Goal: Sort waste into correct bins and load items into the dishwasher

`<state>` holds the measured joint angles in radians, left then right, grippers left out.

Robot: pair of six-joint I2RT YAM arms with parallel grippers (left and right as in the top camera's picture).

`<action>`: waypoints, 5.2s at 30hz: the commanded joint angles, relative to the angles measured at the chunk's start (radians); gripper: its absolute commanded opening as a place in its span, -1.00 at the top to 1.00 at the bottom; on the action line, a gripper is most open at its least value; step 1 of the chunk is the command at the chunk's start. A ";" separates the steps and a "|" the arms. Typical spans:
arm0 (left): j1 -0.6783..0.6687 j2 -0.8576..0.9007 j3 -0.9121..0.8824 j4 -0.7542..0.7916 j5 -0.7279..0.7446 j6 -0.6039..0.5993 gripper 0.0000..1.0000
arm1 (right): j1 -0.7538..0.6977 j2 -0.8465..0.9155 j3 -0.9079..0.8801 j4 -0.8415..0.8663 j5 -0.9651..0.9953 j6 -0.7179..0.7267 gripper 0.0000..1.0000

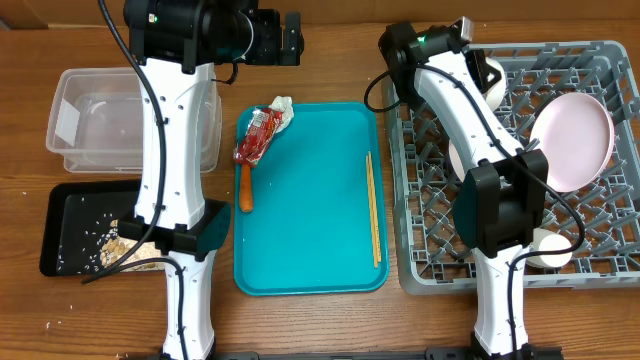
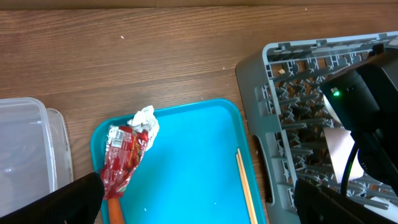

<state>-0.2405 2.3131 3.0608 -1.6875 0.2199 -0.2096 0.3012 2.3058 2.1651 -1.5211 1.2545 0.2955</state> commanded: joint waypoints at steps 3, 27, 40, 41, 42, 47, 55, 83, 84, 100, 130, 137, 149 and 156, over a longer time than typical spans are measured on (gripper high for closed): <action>-0.002 0.005 0.003 -0.002 0.006 0.000 -1.00 | -0.021 -0.013 -0.004 -0.031 0.118 0.012 0.92; -0.002 0.005 0.003 -0.002 0.006 0.000 -1.00 | -0.009 -0.013 -0.005 -0.002 0.050 0.020 0.92; -0.002 0.005 0.003 -0.002 0.006 0.000 -1.00 | 0.004 -0.005 -0.006 0.010 -0.011 0.020 0.92; -0.002 0.005 0.003 -0.002 0.006 0.000 -1.00 | 0.008 -0.004 -0.006 0.010 -0.011 0.020 0.92; -0.002 0.005 0.003 -0.002 0.006 0.000 -1.00 | 0.010 -0.003 -0.006 0.011 -0.011 0.020 0.92; -0.002 0.005 0.003 -0.002 0.006 0.000 -1.00 | 0.012 -0.002 -0.006 0.021 -0.012 0.020 0.92; -0.002 0.005 0.003 -0.002 0.006 0.000 -1.00 | 0.013 0.012 -0.006 -0.011 0.005 0.020 0.92; -0.008 0.005 0.003 -0.002 0.006 0.000 -1.00 | 0.013 0.012 -0.046 0.075 0.121 0.020 0.92; -0.008 0.005 0.003 -0.002 0.006 0.000 -1.00 | 0.013 0.012 -0.067 0.079 0.132 0.020 0.92; -0.008 0.005 0.003 -0.002 0.006 0.000 -1.00 | 0.060 0.011 -0.312 0.185 0.318 0.012 0.85; -0.008 0.005 0.003 -0.002 0.006 0.000 -1.00 | 0.167 -0.111 0.124 0.061 -0.533 -0.083 -1.00; -0.008 0.005 0.003 -0.002 0.006 0.000 -1.00 | 0.148 -0.208 0.203 0.018 -1.096 -0.084 -1.00; -0.008 0.005 0.003 -0.002 0.006 0.000 -1.00 | 0.149 -0.223 0.141 -0.029 -1.447 0.078 -1.00; -0.008 0.005 0.003 -0.002 0.006 0.000 -1.00 | 0.153 -0.222 0.037 0.036 -1.547 0.101 -0.80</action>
<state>-0.2424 2.3131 3.0608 -1.6875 0.2199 -0.2096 0.4522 2.0937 2.2402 -1.5173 -0.2035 0.3626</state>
